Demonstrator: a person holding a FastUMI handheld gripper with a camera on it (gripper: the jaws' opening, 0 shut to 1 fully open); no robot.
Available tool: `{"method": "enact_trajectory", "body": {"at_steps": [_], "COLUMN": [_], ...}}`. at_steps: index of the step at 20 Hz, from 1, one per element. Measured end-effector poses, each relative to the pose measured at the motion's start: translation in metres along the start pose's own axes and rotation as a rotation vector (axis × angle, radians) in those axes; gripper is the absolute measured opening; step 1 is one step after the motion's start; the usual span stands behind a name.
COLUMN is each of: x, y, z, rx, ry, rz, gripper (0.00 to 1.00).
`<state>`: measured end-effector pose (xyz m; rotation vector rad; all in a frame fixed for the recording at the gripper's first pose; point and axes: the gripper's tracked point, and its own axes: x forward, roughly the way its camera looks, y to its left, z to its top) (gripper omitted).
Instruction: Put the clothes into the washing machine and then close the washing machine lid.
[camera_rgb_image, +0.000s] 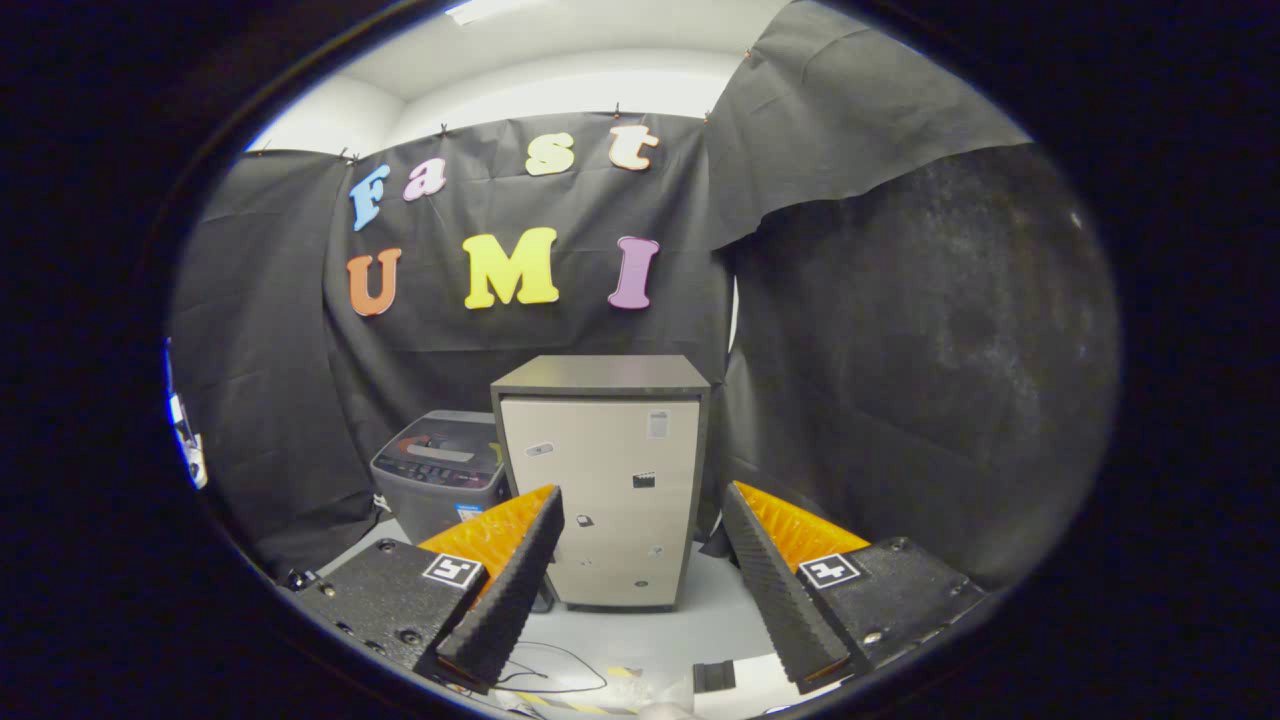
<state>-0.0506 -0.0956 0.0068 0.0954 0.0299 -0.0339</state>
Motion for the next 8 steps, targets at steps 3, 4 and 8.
{"method": "enact_trajectory", "body": {"at_steps": [3, 4, 8], "x": [-0.0018, -0.0019, -0.0028], "y": [-0.0017, -0.0022, -0.0053], "z": [0.0016, 0.0014, 0.0075], "rx": [-0.005, -0.003, 0.008], "ry": [-0.002, -0.002, -0.009], "rz": [0.001, -0.002, -0.004], "gripper": [1.0, 1.0, 1.0]}}
